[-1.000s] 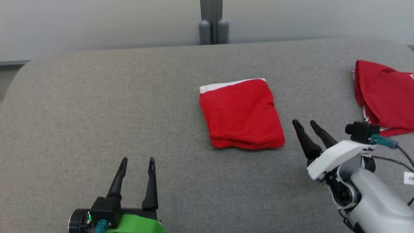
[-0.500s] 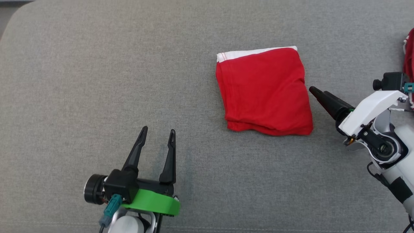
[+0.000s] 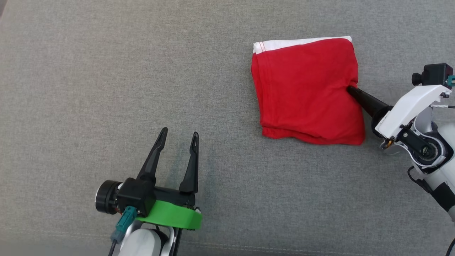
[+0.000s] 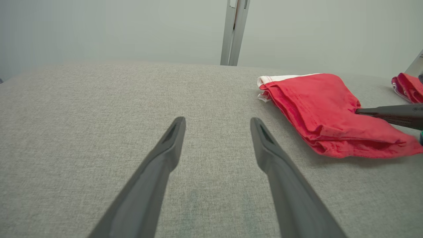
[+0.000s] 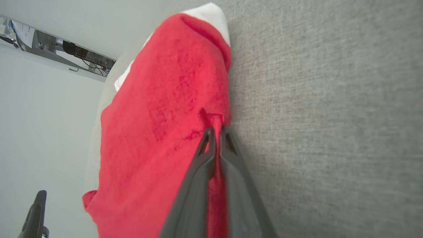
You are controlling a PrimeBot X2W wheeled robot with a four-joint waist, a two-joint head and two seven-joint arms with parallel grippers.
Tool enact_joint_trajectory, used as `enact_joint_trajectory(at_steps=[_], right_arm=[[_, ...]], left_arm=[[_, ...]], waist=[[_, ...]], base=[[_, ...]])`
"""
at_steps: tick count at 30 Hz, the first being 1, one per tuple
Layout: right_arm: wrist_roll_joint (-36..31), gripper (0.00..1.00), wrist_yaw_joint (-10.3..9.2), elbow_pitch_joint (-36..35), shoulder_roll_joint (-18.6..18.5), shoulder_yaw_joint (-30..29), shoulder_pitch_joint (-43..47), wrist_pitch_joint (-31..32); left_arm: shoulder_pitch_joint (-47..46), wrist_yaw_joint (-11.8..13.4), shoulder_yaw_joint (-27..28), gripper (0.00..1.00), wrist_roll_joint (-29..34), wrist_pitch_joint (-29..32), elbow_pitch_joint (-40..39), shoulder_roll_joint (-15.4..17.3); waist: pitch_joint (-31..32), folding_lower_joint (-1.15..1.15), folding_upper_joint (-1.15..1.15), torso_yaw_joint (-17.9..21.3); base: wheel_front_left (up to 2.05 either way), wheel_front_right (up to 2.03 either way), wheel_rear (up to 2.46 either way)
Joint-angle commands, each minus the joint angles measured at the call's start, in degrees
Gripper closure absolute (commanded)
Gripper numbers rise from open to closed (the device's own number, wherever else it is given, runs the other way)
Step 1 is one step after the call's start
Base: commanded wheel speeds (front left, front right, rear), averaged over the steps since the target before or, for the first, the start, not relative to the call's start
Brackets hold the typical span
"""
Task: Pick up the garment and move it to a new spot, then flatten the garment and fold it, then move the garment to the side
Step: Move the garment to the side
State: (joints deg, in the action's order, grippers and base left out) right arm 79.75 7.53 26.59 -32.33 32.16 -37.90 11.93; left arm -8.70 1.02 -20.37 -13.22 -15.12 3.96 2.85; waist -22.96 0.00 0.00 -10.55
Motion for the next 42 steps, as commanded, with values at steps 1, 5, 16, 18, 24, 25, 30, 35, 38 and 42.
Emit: enact_joint_trajectory(at_steps=[1,5,16,18,24,25,30,35,38,42], right_arm=[[-0.8,1.0,-0.1,0.0,-0.9,0.9,0.4,-0.6],[-3.1,1.0,-0.1,-1.5,-4.2,2.3,-1.4,-2.5],[-10.4,1.0,-0.09,-6.6,-15.5,6.2,-6.4,-8.3],[-10.7,1.0,-0.09,-7.1,-16.7,6.4,-7.4,-8.7],[-10.9,1.0,-0.09,-7.0,-20.2,6.0,-10.4,-10.3],[-11.0,1.0,-0.09,-6.7,-20.7,5.9,-11.0,-10.7],[-11.1,1.0,-0.1,-5.3,-22.4,5.1,-12.9,-12.3],[-11.9,1.0,-0.1,-2.8,-24.6,3.8,-14.1,-14.2],[-12.6,1.0,-0.1,-1.6,-25.7,3.1,-14.6,-15.1],[-13.9,1.0,-0.1,-0.1,-27.2,2.4,-14.9,-15.6]], left_arm=[[-0.9,0.0,0.4,0.0,0.2,0.0,-0.3,0.1],[-0.9,-0.5,1.0,0.0,1.1,0.0,-0.8,0.1],[-2.5,-3.1,3.4,0.0,4.6,0.0,-1.1,0.1],[-3.1,-3.8,4.0,0.0,4.7,0.0,-0.8,0.2],[-4.6,-5.7,5.6,0.0,5.8,0.0,-0.8,0.3],[-4.9,-6.0,5.7,0.0,5.9,0.0,-0.6,0.4],[-5.8,-7.0,6.0,0.0,6.9,0.0,-0.2,1.2],[-6.5,-7.5,6.0,0.0,7.5,0.0,-0.4,1.6],[-6.6,-7.7,5.7,0.0,8.0,0.0,-0.4,1.9],[-6.7,-7.9,5.8,0.0,8.4,0.1,-0.3,2.3]], waist=[[0.0,0.0,0.0,0.7],[-0.4,0.0,0.0,2.8],[-3.8,0.0,0.0,12.7],[-4.6,0.0,0.0,14.4],[-7.5,0.0,0.0,17.9],[-8.0,0.0,0.0,18.3],[-9.5,0.0,0.0,19.8],[-10.7,0.0,0.0,19.9],[-11.3,0.0,0.0,19.5],[-12.0,0.0,0.0,18.8]], base=[[0.0,0.0,0.0],[0.0,0.0,0.0],[0.0,0.0,0.0],[0.0,0.0,0.0],[0.0,0.0,0.0],[0.0,0.0,0.0],[0.0,0.0,0.0],[0.0,0.0,0.0],[0.0,0.0,0.0],[0.0,0.0,0.0]])
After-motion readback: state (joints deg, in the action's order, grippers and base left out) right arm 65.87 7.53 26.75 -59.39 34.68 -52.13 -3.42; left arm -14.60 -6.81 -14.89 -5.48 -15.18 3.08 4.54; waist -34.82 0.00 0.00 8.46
